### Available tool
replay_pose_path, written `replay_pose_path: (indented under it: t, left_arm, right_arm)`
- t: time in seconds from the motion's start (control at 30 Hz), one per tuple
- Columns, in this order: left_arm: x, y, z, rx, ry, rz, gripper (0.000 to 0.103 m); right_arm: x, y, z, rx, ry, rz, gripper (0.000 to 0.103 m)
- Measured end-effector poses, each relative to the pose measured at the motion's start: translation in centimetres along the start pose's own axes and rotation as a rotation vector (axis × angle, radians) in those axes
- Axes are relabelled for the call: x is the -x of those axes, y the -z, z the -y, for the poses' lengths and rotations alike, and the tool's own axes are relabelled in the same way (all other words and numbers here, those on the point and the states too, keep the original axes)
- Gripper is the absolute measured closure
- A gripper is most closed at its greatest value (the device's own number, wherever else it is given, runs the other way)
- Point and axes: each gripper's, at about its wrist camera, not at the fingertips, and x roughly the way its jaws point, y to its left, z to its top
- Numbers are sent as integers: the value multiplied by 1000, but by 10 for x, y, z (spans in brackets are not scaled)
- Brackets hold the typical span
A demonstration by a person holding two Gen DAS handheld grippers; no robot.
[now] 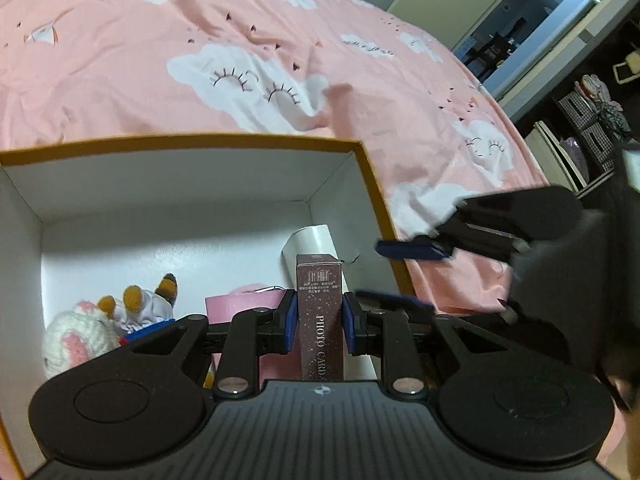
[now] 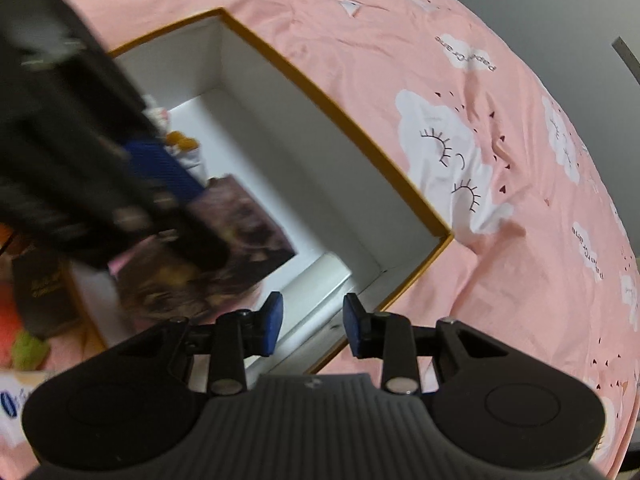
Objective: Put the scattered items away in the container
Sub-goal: 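Lower the white box upright into the box and open the right gripper, then lower the PHOTO CARD box beside the white box and open the left gripper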
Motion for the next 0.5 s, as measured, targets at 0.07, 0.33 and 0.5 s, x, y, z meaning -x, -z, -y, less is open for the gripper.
replay_pose_path:
  t: [0.07, 0.33, 0.5]
  left_arm:
    - [-7, -2, -3, 37, 21, -20, 77]
    - [-35, -2, -2, 131, 4, -98, 77]
    - [-42, -3, -3, 178, -24, -102, 77]
  right_arm:
    - [4, 5, -3, -9, -13, 6, 69]
    - [12, 16, -4, -35, -49, 39, 68]
    - [8, 19, -5, -53, -66, 38, 68]
